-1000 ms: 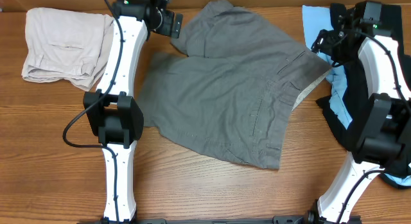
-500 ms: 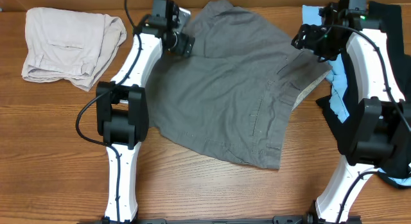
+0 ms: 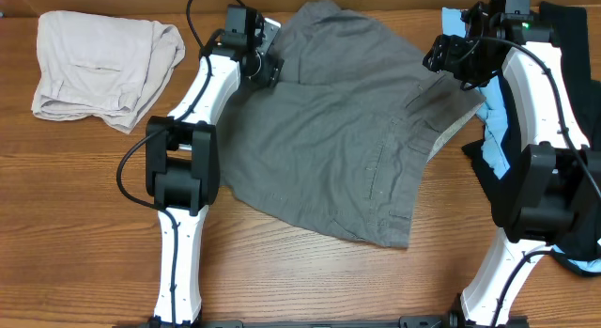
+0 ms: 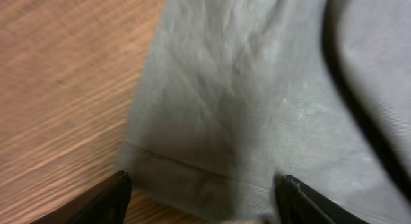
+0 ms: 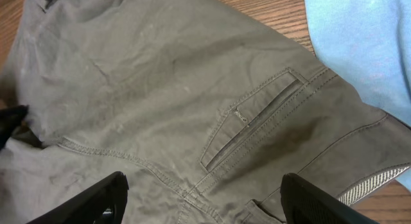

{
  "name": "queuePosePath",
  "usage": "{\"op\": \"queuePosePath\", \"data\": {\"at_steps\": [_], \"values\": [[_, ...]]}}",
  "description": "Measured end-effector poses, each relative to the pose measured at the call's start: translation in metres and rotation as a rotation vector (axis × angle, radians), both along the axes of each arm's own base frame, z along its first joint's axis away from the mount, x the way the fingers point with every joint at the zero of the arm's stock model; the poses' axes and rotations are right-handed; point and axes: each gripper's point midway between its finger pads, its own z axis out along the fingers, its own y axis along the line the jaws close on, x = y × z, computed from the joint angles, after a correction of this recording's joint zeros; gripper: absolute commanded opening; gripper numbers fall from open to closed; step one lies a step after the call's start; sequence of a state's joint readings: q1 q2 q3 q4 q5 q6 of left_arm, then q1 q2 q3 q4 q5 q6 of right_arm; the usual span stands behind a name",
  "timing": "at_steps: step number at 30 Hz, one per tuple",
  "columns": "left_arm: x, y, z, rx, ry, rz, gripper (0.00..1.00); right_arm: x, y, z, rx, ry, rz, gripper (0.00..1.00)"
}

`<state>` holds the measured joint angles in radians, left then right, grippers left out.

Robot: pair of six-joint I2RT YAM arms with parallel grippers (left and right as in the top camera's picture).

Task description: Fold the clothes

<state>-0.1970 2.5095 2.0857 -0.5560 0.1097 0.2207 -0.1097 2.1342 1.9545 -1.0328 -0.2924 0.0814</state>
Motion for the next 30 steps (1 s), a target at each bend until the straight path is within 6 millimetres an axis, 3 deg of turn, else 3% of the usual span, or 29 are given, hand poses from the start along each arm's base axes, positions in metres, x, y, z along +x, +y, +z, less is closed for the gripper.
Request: {"op": "queuePosePath", "data": {"at_steps": [3,6,11,15,20,25,30], "values": [[0.000,-0.001,-0.010,-0.010,0.012,0.001,0.62,-0.001,0.000,-0.001,0.000,0.005,0.000,0.79],[0.000,-0.003,-0.012,-0.024,0.017,0.014,0.34,-0.003,0.000,-0.001,0.001,0.012,0.000,0.76],[-0.002,0.006,-0.014,-0.022,0.052,0.123,0.04,-0.004,0.000,-0.002,0.002,0.019,0.000,0.70],[-0.026,0.028,-0.017,0.056,0.165,0.313,0.04,-0.011,0.001,-0.005,0.005,0.051,0.000,0.69],[-0.075,0.074,-0.017,0.185,0.343,0.507,0.04,-0.029,0.003,-0.011,0.016,0.133,-0.004,0.67],[-0.121,0.119,-0.018,0.282,0.520,0.612,0.04,-0.046,0.005,-0.015,0.034,0.211,-0.031,0.64],[-0.153,0.141,-0.017,0.340,0.649,0.643,0.04,-0.049,0.010,-0.014,0.076,0.239,-0.070,0.64]]}}
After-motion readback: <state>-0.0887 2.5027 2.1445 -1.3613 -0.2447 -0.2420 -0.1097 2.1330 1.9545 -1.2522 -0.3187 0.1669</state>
